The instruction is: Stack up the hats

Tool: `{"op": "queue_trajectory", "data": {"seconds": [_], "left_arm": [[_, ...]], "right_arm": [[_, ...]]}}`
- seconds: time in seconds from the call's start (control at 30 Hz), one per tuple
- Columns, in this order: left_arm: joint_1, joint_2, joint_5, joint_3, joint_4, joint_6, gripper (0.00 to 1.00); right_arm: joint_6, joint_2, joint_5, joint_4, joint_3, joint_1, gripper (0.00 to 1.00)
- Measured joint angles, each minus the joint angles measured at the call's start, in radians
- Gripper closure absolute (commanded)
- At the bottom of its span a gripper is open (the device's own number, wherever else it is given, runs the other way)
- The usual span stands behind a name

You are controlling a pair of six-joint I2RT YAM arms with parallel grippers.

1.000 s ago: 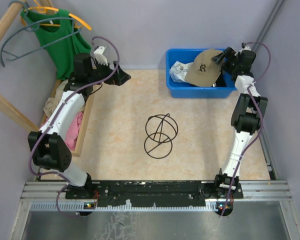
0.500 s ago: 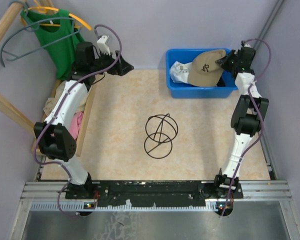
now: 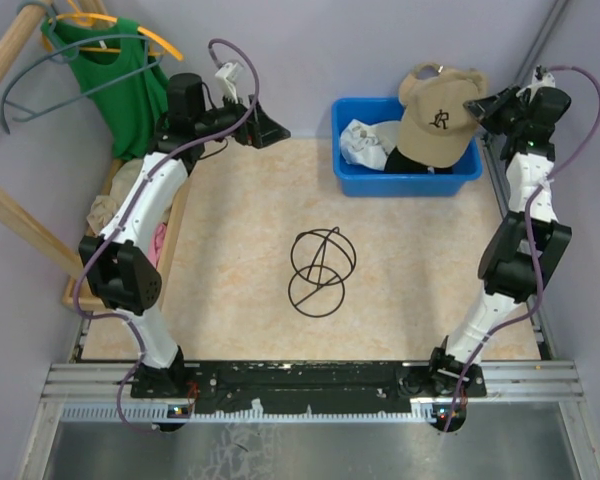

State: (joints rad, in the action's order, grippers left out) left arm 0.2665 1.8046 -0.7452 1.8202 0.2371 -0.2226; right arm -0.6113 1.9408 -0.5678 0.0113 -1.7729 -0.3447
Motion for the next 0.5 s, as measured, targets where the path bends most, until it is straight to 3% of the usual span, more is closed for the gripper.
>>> {"op": "queue_trajectory", "data": {"seconds": [0.13, 0.3, 0.33, 0.4, 0.47, 0.5], "left_arm": [[0.010, 0.031, -0.054, 0.046, -0.006, -0.044, 0.01], [0.025, 0.034, -0.091, 0.052, -0.021, -0.071, 0.00], [0.027, 0.034, -0.097, 0.051, -0.021, -0.075, 0.00], [0.031, 0.034, -0.105, 0.051, -0.027, -0.086, 0.00], [0.033, 0.034, -0.114, 0.052, -0.035, -0.096, 0.00], [0.034, 0.034, -0.119, 0.051, -0.037, -0.099, 0.00]], "right_arm": [[-0.053, -0.039, -0.082, -0.058, 0.060, 0.001, 0.89], [-0.094, -0.042, -0.146, -0.098, 0.086, 0.010, 0.97], [-0.108, -0.045, -0.157, -0.109, 0.098, 0.011, 0.92], [-0.129, -0.055, -0.172, -0.129, 0.120, 0.010, 0.63], [-0.143, -0.065, -0.184, -0.133, 0.130, 0.010, 0.49], [-0.141, -0.071, -0.184, -0.135, 0.130, 0.010, 0.46]]}}
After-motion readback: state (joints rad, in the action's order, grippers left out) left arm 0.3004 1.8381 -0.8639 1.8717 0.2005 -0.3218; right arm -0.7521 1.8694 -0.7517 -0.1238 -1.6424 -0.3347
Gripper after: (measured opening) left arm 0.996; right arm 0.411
